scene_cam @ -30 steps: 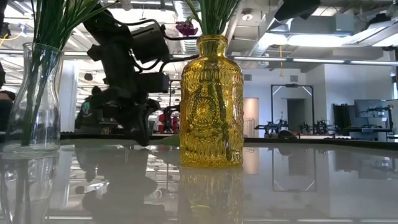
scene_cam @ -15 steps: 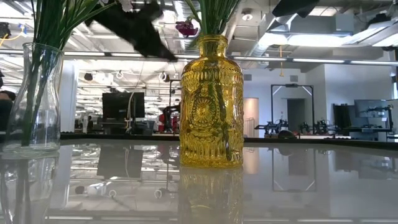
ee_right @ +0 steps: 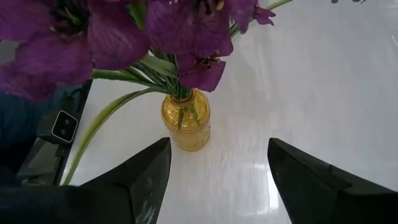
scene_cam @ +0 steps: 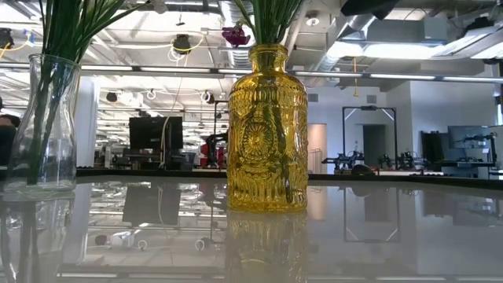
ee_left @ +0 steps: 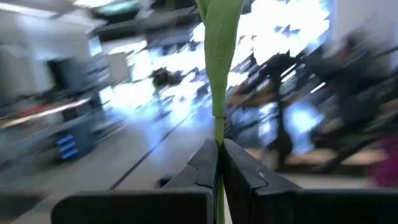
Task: Sort flowers into vase by color
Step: Put the light pink flower into the transparent vase
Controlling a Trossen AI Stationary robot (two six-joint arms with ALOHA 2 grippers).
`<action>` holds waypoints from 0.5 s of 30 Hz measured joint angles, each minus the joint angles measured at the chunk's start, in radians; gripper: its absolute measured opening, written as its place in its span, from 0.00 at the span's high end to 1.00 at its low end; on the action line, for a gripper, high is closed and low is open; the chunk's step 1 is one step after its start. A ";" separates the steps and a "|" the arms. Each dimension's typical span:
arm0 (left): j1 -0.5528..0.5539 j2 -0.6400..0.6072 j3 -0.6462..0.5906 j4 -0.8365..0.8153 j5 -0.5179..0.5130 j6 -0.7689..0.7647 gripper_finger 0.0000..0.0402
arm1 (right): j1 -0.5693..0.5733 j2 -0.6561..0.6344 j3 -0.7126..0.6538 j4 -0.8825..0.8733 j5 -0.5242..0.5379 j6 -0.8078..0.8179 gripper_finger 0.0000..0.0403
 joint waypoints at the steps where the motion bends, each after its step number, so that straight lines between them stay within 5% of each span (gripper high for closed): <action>1: -0.001 -0.030 0.000 -0.001 0.047 -0.029 1.00 | -0.002 0.002 0.000 0.004 0.000 -0.002 0.28; 5: -0.012 -0.141 0.000 0.005 0.225 -0.097 1.00 | -0.006 0.009 0.000 0.029 0.000 -0.024 0.28; 15: -0.062 -0.272 -0.005 0.132 0.419 -0.280 1.00 | -0.008 0.020 0.000 0.066 -0.001 -0.060 0.28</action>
